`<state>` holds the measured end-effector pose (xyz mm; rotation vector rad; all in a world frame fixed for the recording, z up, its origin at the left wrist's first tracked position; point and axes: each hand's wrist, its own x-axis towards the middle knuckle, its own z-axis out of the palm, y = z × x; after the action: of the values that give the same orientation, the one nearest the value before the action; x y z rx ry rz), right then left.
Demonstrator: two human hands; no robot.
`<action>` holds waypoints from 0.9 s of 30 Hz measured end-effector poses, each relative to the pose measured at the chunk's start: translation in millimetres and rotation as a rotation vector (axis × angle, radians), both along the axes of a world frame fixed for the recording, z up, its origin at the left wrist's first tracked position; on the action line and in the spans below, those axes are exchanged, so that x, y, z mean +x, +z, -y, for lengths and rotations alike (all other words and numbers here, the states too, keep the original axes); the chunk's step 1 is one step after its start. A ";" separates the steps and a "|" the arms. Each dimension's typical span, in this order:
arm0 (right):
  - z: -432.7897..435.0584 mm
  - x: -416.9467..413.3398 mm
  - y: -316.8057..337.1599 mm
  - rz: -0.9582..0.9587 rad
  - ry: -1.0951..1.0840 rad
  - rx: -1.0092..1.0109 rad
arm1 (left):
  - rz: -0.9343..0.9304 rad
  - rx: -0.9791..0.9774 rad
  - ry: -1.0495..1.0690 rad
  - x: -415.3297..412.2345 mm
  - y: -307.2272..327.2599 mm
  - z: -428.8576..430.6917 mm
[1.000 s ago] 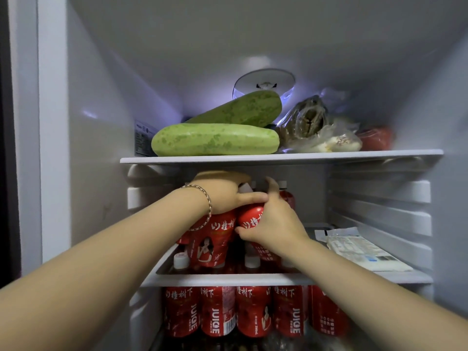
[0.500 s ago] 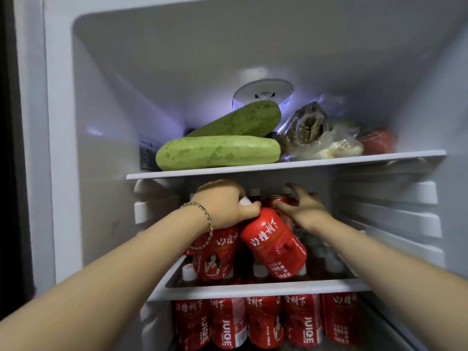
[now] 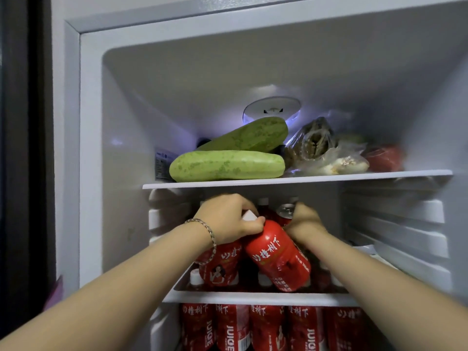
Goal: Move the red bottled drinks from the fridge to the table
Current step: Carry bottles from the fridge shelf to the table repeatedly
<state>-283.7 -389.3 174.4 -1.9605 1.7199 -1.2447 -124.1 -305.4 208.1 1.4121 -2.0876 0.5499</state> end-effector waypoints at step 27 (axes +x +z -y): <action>-359.0 -41.5 -78.7 -0.228 -0.561 0.082 | 0.413 0.009 -0.477 -82.3 -103.5 -194.8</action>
<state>-325.2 -30.3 95.7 -1.6794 2.5119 -1.1029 -206.4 -110.6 104.5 0.7961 -2.6397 0.6691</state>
